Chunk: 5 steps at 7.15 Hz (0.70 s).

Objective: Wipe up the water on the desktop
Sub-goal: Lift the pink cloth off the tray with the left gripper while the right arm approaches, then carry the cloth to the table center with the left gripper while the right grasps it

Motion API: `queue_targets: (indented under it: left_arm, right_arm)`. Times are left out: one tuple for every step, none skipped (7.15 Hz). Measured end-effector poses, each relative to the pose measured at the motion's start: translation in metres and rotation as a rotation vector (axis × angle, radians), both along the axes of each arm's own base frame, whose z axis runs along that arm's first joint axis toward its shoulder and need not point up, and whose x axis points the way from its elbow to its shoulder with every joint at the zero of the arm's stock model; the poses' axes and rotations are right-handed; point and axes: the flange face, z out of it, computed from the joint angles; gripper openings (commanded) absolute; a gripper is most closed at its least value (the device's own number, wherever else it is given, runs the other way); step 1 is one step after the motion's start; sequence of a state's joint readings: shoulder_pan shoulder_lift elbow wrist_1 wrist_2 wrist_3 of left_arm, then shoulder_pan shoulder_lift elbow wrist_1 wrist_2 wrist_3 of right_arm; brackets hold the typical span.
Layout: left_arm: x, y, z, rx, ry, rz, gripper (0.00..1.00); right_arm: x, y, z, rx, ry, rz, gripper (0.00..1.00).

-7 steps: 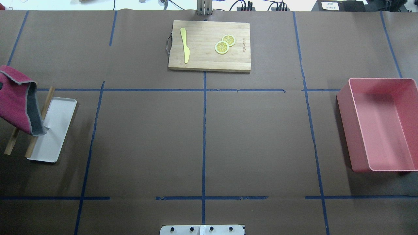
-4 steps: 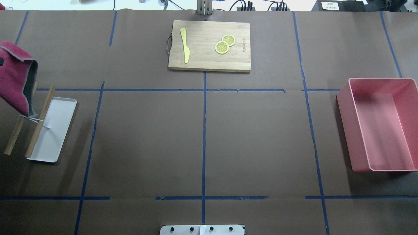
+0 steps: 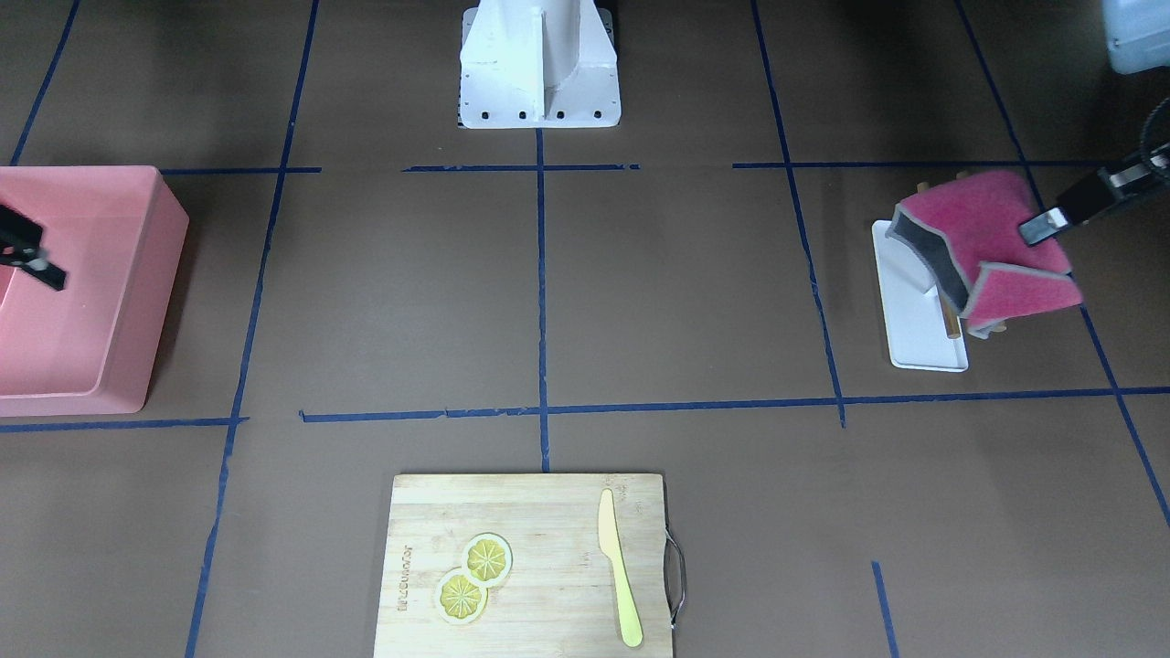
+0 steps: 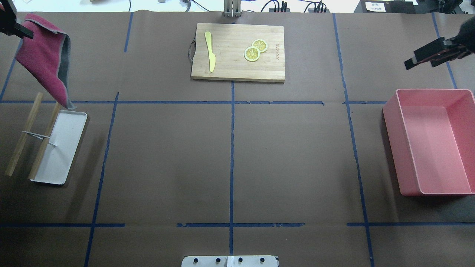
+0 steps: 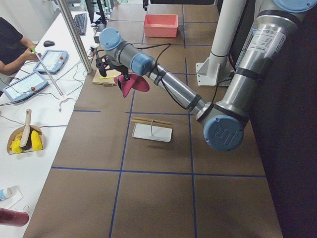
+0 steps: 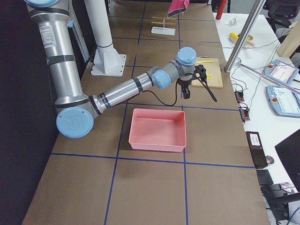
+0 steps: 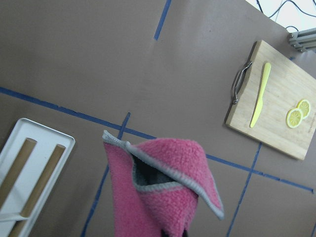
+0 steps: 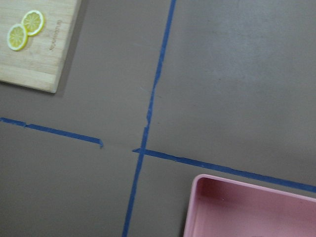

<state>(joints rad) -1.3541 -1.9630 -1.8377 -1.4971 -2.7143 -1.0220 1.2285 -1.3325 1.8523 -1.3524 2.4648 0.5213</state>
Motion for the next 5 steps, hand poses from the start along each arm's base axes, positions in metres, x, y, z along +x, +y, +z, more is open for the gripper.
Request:
queue_targets:
  left_arm:
    - [0.019, -0.001, -0.007, 0.011, -0.017, 0.001, 0.01]
    - [0.044, 0.001, -0.012, 0.038, -0.047, -0.017, 0.01]
    - [0.077, 0.005, -0.018, 0.065, -0.075, -0.058, 0.01]
    - [0.115, 0.014, -0.024, 0.080, -0.083, -0.107, 0.01]
    - [0.147, 0.023, -0.032, 0.073, -0.068, -0.153, 0.01]
  right_arm:
    - [-0.039, 0.000, -0.047, 0.020, -0.051, -0.002, 0.99]
    - [-0.074, 0.007, -0.094, 0.035, -0.087, 0.010, 0.99]
    - [-0.110, 0.025, -0.129, 0.076, -0.100, 0.025, 1.00]
    - [-0.149, 0.052, -0.156, 0.135, -0.100, 0.040, 1.00]
    - [-0.184, 0.077, -0.179, 0.191, -0.106, 0.055, 1.00]
